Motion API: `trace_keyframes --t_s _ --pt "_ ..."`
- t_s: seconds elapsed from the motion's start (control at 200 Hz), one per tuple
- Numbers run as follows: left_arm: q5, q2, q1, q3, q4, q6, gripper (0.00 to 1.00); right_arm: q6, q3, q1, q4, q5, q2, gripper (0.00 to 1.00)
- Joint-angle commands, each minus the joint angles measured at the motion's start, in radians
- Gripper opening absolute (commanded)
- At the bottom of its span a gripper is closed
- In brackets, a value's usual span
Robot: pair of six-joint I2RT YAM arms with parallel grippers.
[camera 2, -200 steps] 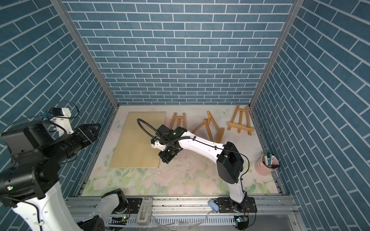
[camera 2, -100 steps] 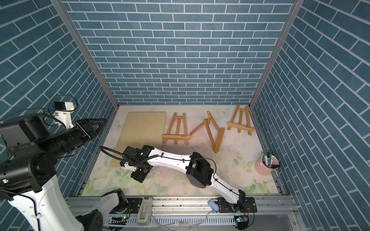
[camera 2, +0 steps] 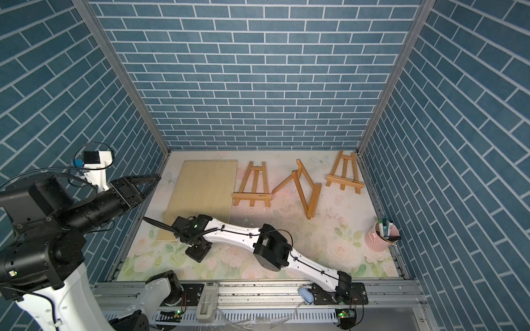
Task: Disassemble the easel
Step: Place the drawing board on the drawing board.
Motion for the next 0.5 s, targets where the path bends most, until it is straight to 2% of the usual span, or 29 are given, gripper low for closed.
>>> trace_keyframes --t_s 0.0,0.26,0.495 --pt "0.029 -0.012 -0.010 -0.015 0.037 -0.006 0.32 0.021 0.029 0.005 -0.012 0.101 0.056 0.03" --pt "0.027 -0.014 -0.018 -0.024 0.041 -0.005 0.32 -0.016 0.107 0.001 -0.027 0.159 0.122 0.03" --pt "0.025 -0.010 -0.021 -0.022 0.040 -0.001 0.32 -0.032 0.112 -0.021 -0.022 0.168 0.139 0.03"
